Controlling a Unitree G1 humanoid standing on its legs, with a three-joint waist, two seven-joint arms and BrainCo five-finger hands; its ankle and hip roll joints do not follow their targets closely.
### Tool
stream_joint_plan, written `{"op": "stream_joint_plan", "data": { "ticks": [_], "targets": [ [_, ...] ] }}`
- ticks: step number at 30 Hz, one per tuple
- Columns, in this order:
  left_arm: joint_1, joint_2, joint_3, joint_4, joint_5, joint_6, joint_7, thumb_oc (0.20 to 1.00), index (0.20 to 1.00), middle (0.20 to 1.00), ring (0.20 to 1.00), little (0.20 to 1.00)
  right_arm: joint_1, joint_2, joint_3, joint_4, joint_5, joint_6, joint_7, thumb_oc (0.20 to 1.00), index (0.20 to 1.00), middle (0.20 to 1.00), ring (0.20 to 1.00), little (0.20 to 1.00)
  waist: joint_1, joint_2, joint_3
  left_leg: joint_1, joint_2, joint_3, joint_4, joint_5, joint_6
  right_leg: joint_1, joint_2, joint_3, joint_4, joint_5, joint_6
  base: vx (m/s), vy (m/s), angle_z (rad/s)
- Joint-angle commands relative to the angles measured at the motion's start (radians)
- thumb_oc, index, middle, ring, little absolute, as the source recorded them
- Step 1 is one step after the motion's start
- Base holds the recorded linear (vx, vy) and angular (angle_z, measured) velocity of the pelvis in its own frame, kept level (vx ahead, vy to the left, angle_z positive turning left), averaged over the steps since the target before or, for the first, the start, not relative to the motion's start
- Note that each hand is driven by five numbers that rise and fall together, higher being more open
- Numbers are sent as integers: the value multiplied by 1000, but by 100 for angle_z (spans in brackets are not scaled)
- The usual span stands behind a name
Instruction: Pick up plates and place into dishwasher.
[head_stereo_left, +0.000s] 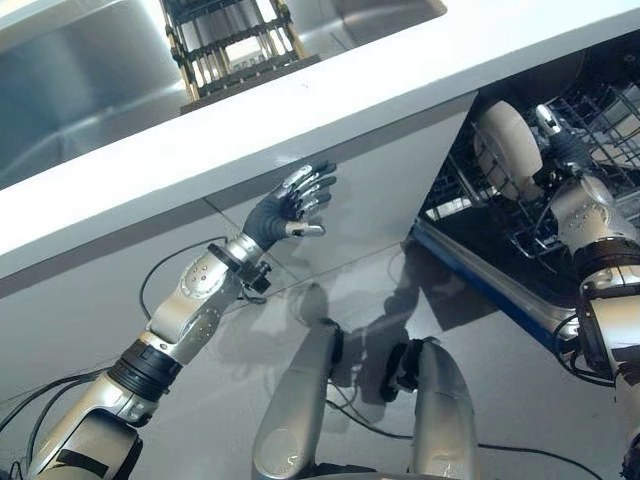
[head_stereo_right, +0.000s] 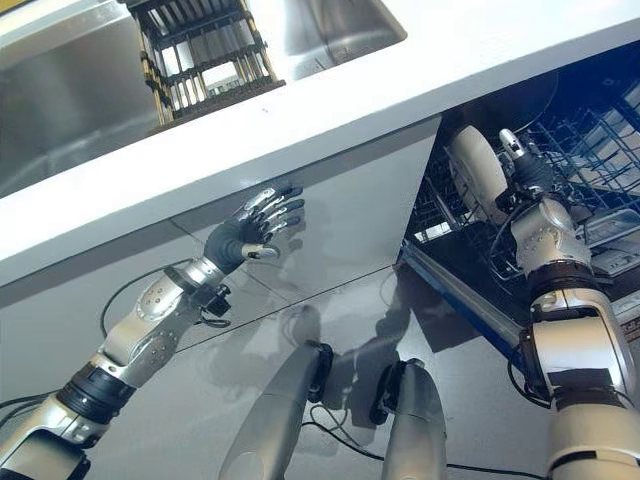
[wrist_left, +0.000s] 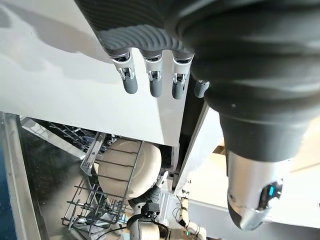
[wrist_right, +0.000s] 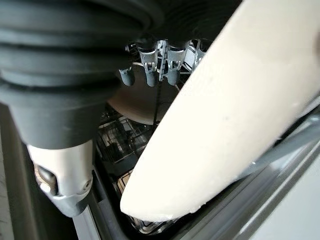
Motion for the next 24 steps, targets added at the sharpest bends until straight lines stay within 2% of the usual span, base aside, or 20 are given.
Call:
{"op": "stream_joint_plan", "data": {
  "ticks": [1,3,8,10,11,14,17,21,24],
  "targets": [
    [10,25,71,-78,-59,-33,-33,1000,1000,1000,1000,1000,-104,7,45,-28,-66,-66,-74,1000,1000,1000,1000,1000,18,12,12,35,-27,80,-58,-1,109,5,57,50,-78,140,0,-33,-24,7],
    [11,27,67,-84,-53,-39,-37,1000,1000,1000,1000,1000,-95,1,52,-23,-169,-62,-137,1000,1000,1000,1000,1000,19,9,12,42,-24,80,-68,2,108,12,56,46,-87,144,1,-33,-5,3],
    [18,13,50,-95,-36,-57,-30,1000,1000,1000,1000,1000,-14,12,30,-37,-274,-102,-256,1000,1000,1000,1000,1000,4,-2,12,76,-14,85,-77,-12,111,47,64,47,-106,141,-1,2,10,0],
    [32,-13,44,-101,-9,-63,-14,1000,1000,1000,1000,1000,57,43,9,-91,-366,-140,-353,1000,1000,1000,1000,1000,-12,-8,12,92,-5,89,-76,-21,111,61,69,56,-111,140,-1,32,78,-3],
    [41,-26,42,-110,6,-63,-1,1000,1000,1000,1000,1000,110,65,-3,-153,-449,-172,-444,1000,1000,1000,1000,1000,-24,-11,12,101,-1,91,-76,-24,111,70,75,63,-117,141,0,25,72,-4],
    [48,-54,27,-120,41,-74,33,1000,1000,1000,1000,1000,204,100,-19,-275,-634,-211,-621,1000,1000,1000,1000,1000,-51,-14,12,108,4,97,-80,-29,114,77,84,77,-130,145,2,1,73,-4],
    [63,-83,11,-133,74,-87,64,1000,1000,1000,1000,1000,287,128,-32,-380,-840,-220,-800,1000,1000,1000,1000,1000,-72,-12,12,114,5,106,-84,-37,118,79,94,90,-140,145,5,-8,71,-12],
    [92,-104,0,-142,98,-118,84,1000,1000,1000,1000,1000,362,128,-50,-468,-1056,-238,-978,1000,1000,1000,1000,1000,-97,-3,12,115,6,118,-101,-29,119,76,98,102,-158,154,7,-9,82,-11],
    [98,-110,-13,-145,98,-137,93,1000,1000,1000,1000,1000,366,108,-56,-455,-1118,-262,-1040,1000,1000,1000,1000,1000,-105,10,12,115,2,129,-108,-28,117,70,98,109,-165,154,8,-15,81,-14]
  ]
}}
